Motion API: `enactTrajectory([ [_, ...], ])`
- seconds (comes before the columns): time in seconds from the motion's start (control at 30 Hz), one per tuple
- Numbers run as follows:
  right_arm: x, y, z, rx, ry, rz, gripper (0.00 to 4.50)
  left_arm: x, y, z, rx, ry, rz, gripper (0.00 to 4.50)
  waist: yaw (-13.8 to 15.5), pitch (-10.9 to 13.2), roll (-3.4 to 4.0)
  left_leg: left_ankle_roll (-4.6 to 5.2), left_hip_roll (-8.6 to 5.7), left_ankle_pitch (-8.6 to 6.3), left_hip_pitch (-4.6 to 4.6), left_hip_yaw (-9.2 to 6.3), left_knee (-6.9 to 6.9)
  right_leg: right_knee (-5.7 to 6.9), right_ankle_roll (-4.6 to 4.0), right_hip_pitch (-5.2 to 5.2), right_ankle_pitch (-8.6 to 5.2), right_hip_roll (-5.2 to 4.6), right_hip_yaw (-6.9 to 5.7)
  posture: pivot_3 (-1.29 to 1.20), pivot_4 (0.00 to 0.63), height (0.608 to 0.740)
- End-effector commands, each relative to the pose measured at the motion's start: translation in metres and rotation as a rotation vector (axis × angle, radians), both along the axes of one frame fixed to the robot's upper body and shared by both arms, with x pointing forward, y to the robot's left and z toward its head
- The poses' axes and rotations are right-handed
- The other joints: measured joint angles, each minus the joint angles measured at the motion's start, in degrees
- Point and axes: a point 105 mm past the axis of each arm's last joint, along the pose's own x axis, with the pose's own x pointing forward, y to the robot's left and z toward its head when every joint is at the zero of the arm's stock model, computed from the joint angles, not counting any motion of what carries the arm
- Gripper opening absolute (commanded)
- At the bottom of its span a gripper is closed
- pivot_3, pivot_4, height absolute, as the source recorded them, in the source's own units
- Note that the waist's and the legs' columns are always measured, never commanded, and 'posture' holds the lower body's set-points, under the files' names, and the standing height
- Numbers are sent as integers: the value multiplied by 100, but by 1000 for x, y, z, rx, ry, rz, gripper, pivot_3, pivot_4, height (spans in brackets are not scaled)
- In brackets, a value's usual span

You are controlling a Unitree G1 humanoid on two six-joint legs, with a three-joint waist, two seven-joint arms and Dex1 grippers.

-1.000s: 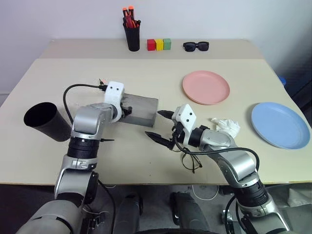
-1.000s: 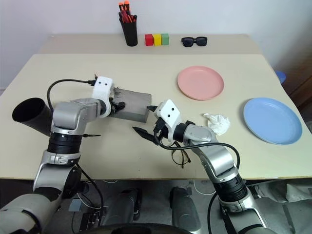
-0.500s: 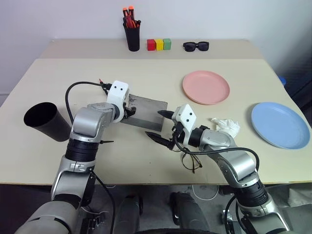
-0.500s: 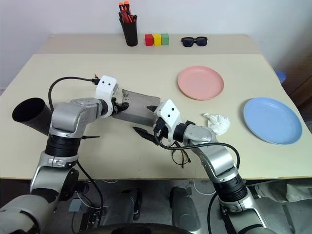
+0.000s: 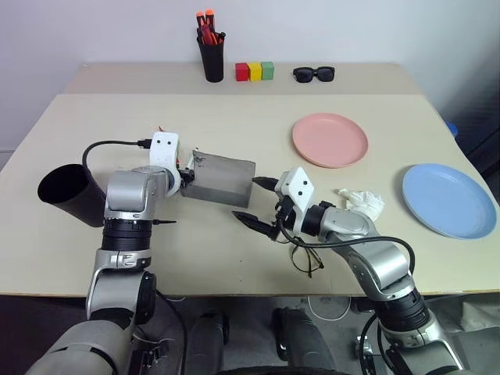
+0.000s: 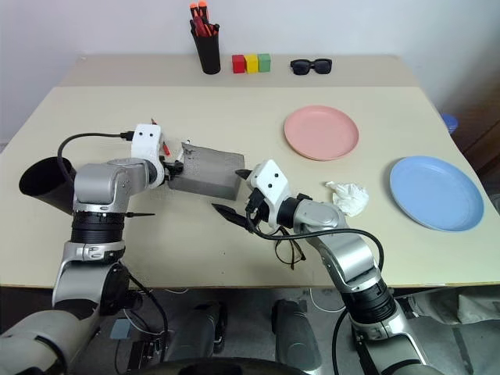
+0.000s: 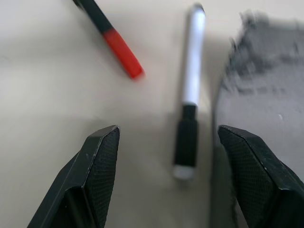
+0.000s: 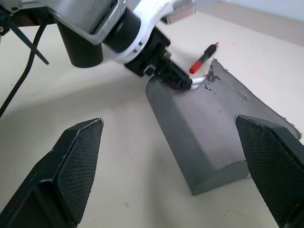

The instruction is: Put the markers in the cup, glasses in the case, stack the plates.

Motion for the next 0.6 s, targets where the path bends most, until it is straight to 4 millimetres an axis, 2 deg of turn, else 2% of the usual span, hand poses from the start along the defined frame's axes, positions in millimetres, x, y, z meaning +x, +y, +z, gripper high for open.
enactTrajectory([
  [0.03, -2, 4, 9, 21, -41, 18, 4500, 3, -1, 10, -36, -29, 5, 3347, -1, 0, 0, 0, 0, 0, 0, 0, 0, 0, 0, 0, 0, 0, 0, 0, 150, 740],
  [0.13, -2, 5, 9, 22, -41, 18, 4500, 4, -9, 15, -47, -50, -34, 3347, -2, 0, 0, 0, 0, 0, 1, 0, 0, 0, 0, 0, 0, 0, 0, 0, 150, 740],
  [0.23, -1, 5, 9, 25, -40, 18, 4500, -2, -35, 20, -35, -70, -180, 3347, 13, 0, -1, -1, 0, 0, 0, 0, 0, 0, 0, 0, 0, 0, 0, 0, 150, 740],
  [0.33, -1, 5, 9, 27, -40, 16, 4500, -9, -51, 21, -1, -85, -269, 3347, 12, 0, -1, -2, -1, 1, -3, 1, 0, -3, 0, 0, 0, -3, 0, 0, 150, 740],
  [0.47, 1, 5, 10, 28, -41, 14, 4500, -10, -53, 25, 71, -117, -294, 3347, -15, 0, 0, -2, 0, 1, -2, 0, 0, -2, 0, -1, 0, 0, 1, 0, 150, 740],
  [0.6, 2, 5, 11, 29, -40, 15, 4500, -5, -52, 45, 103, -211, -294, 3347, -16, 0, 0, -2, 1, 1, -1, 0, -2, 0, -1, -3, 0, 2, 1, 0, 150, 740],
])
